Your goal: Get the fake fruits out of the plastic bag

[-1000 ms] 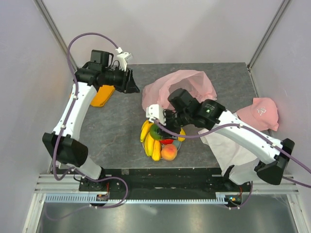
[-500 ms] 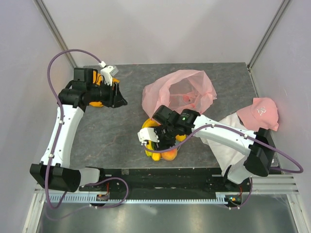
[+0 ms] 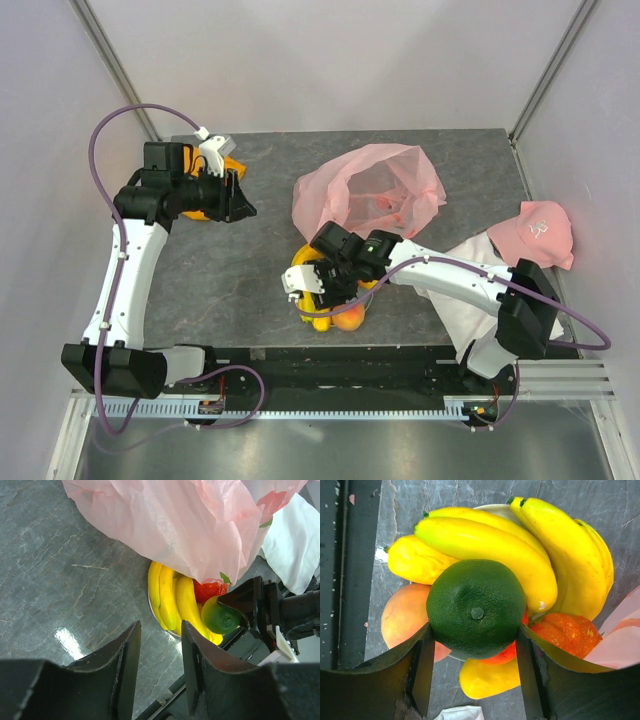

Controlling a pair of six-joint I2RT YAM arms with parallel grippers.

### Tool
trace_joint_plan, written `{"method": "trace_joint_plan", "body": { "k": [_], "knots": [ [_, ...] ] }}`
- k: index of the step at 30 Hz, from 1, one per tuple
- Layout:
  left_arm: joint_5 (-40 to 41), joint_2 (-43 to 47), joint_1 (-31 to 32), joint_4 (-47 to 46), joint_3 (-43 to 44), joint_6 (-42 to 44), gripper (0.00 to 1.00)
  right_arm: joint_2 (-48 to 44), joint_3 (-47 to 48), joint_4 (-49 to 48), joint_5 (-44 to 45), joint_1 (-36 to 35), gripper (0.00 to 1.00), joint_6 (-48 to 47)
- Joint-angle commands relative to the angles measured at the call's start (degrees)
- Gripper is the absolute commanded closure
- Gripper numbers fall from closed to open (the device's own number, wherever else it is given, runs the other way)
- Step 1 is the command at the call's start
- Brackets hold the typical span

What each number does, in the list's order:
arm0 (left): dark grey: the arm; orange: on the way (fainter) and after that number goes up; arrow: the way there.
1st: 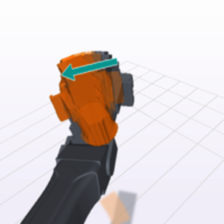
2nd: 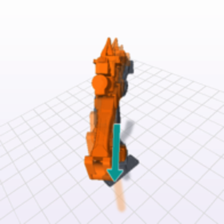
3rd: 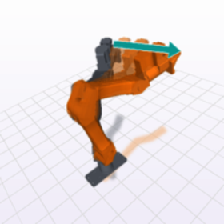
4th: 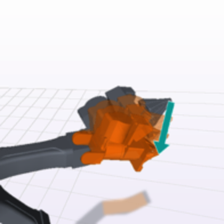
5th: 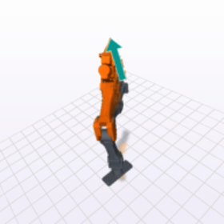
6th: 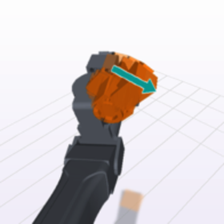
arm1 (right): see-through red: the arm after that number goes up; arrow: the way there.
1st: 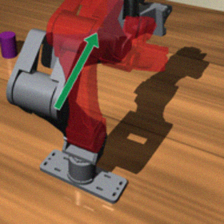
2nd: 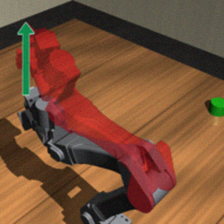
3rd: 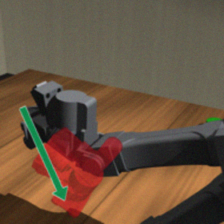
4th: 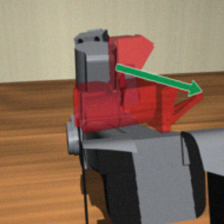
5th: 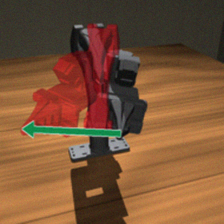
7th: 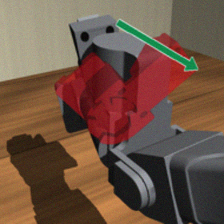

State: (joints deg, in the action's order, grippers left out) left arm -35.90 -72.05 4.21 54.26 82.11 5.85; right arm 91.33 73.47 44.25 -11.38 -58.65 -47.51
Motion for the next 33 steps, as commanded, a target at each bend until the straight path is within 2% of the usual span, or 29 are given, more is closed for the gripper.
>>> {"method": "trace_joint_plan", "body": {
  "k": [1, 5, 11, 16, 20, 25, 29, 33],
  "knots": [
    [-1.19, -0.02, -0.34, -0.82, -0.19, -0.31, 0.55, 0.16, -1.05, -2.68, 1.44, 0.03, 0.6, -1.19],
    [-1.89, -0.37, -0.34, -1.0, -0.19, -0.13, 0.55, -0.1, -1.66, -2.76, 2.76, 0.03, 0.58, -0.92],
    [-2.86, -0.9, -0.34, -1.53, -0.1, -0.49, 0.55, -0.89, -2.37, -3.2, 3.82, 0.12, 0.41, -0.75],
    [-3.3, -1.25, -0.34, -1.61, -0.19, -0.4, 0.55, -1.33, -1.93, -3.03, 4.26, 0.03, 0.36, -0.48],
    [-3.74, -1.43, -0.34, -1.7, -0.02, -0.4, 0.55, -2.3, -2.45, -2.94, 4.34, 0.12, 0.28, -0.83],
    [-4.27, -1.86, -0.34, -1.88, 0.42, -0.66, 0.55, -2.73, -2.81, -2.59, 5.49, 0.03, 0.25, -0.83],
    [-4.53, -2.04, -0.34, -1.96, 0.51, -0.66, 0.55, -3.17, -2.81, -2.33, 5.66, 0.03, 0.17, -0.66],
    [-4.71, -2.13, -0.34, -2.05, 0.69, -0.57, 0.55, -3.09, -2.46, -1.89, 5.84, 0.03, 0.16, -0.4]
  ]
}}
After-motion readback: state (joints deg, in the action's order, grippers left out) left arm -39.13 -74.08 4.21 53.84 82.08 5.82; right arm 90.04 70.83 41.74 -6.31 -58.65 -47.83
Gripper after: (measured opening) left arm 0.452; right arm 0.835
